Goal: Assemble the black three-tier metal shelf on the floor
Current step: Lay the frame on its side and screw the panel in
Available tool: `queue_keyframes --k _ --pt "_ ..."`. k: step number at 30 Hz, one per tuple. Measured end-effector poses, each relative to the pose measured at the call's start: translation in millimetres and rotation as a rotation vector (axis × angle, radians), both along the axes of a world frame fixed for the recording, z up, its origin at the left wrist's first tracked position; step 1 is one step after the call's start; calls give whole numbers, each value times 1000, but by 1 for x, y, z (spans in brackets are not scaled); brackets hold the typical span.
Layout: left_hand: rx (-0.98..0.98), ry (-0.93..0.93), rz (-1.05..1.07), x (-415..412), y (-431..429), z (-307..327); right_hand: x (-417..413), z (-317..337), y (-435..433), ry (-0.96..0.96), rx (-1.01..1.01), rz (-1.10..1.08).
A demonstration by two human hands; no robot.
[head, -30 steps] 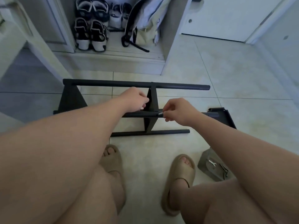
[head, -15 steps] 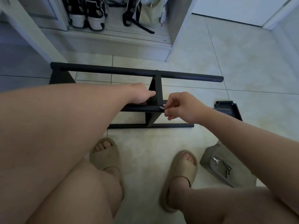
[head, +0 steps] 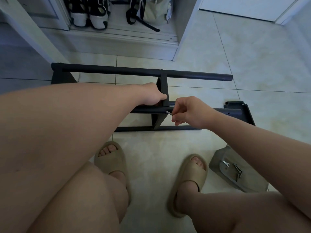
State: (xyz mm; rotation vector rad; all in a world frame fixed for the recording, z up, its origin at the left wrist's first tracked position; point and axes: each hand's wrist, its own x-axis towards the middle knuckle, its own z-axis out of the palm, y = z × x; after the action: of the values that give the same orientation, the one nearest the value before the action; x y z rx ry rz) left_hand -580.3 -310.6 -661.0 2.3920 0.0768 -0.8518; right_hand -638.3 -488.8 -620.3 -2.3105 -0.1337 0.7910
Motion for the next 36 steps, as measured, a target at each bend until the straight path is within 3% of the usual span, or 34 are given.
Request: queue_keyframes --k 18,22,28,36 --pt "47 56 -57 -2 -6 0 -6 -22 18 -185 -113 2" --pt "37 58 -63 -2 -5 2 -6 -27 18 -180 -84 -29" --pt "61 71 -92 -4 -7 6 -7 -35 21 -98 43 -249" --pt "75 75 -85 -5 -7 8 -1 -31 25 -102 -77 -215"
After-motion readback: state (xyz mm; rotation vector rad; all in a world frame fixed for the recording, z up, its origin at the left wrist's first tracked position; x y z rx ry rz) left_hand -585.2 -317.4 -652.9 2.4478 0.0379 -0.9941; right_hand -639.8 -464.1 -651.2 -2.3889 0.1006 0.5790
